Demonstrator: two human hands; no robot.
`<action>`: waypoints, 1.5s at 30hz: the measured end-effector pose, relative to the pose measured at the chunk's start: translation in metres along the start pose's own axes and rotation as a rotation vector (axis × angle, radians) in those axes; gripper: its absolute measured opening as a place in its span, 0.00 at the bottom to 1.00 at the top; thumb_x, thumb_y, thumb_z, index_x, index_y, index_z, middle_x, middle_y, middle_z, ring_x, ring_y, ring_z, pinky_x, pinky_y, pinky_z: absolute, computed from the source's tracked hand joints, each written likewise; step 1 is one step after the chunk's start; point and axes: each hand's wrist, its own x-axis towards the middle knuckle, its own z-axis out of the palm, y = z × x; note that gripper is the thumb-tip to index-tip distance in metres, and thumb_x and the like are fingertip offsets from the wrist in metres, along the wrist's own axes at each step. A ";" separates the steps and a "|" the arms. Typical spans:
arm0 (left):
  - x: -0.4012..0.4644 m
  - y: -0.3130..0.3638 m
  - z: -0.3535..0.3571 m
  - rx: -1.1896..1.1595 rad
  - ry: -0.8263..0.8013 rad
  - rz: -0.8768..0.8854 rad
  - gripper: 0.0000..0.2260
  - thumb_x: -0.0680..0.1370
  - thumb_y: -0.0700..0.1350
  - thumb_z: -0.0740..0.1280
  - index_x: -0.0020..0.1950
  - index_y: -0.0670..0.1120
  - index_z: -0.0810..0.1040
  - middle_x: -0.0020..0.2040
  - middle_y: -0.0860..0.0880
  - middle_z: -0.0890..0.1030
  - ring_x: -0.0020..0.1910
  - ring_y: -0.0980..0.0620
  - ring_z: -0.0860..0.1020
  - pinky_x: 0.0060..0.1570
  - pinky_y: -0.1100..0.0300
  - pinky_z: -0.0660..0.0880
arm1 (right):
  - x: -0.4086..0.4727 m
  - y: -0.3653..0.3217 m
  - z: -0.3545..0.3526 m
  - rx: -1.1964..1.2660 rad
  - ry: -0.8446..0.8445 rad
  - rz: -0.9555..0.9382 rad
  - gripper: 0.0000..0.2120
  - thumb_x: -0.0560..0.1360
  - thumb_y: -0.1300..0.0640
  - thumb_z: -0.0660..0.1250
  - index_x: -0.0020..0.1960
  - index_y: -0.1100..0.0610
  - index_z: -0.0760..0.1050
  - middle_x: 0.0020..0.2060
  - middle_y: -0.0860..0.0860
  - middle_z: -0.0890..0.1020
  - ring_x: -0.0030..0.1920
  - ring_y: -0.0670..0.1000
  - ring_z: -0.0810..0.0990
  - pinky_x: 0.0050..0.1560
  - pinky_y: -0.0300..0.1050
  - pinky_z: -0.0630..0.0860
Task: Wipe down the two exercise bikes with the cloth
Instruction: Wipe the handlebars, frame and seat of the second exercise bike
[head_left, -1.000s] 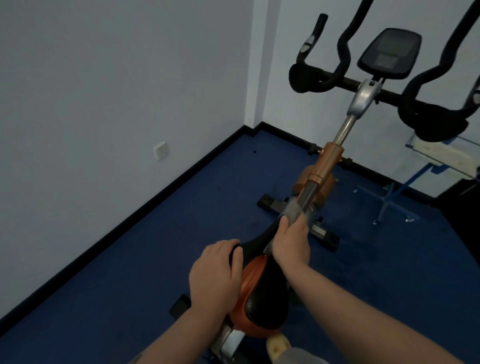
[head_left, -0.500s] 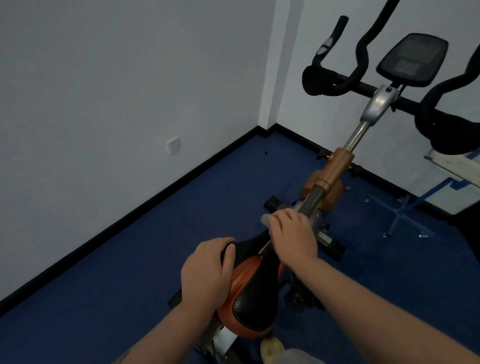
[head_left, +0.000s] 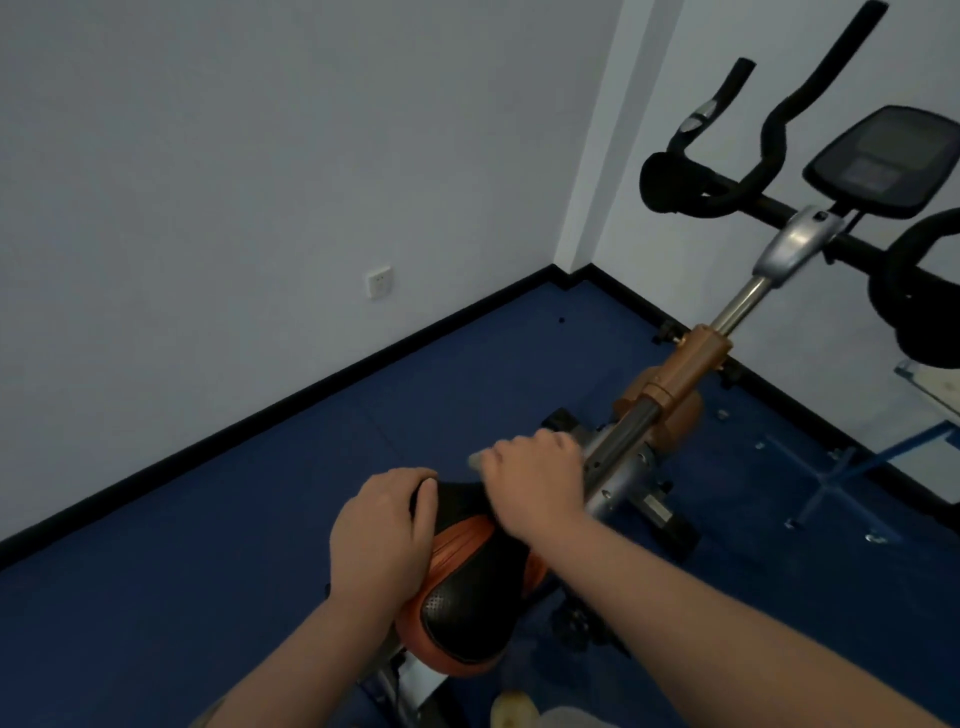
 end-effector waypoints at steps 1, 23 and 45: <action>-0.002 0.001 0.002 -0.023 0.010 -0.049 0.11 0.81 0.51 0.57 0.53 0.54 0.79 0.49 0.59 0.79 0.48 0.60 0.75 0.43 0.61 0.70 | -0.009 -0.013 0.003 0.055 0.008 -0.037 0.16 0.80 0.50 0.52 0.50 0.48 0.78 0.44 0.48 0.82 0.47 0.56 0.78 0.54 0.53 0.69; -0.041 0.040 0.015 -0.071 0.155 -0.459 0.22 0.83 0.50 0.50 0.77 0.48 0.59 0.76 0.51 0.60 0.74 0.52 0.59 0.69 0.59 0.59 | 0.016 0.065 0.003 0.216 -0.151 -0.469 0.11 0.81 0.45 0.53 0.50 0.48 0.72 0.46 0.50 0.82 0.48 0.57 0.79 0.44 0.52 0.72; -0.088 0.048 0.024 -0.339 0.162 -0.566 0.40 0.78 0.60 0.60 0.77 0.55 0.35 0.79 0.54 0.49 0.76 0.55 0.55 0.73 0.55 0.58 | 0.045 -0.056 0.000 0.377 -0.562 -0.589 0.18 0.79 0.42 0.48 0.50 0.45 0.75 0.55 0.49 0.80 0.56 0.53 0.76 0.54 0.52 0.72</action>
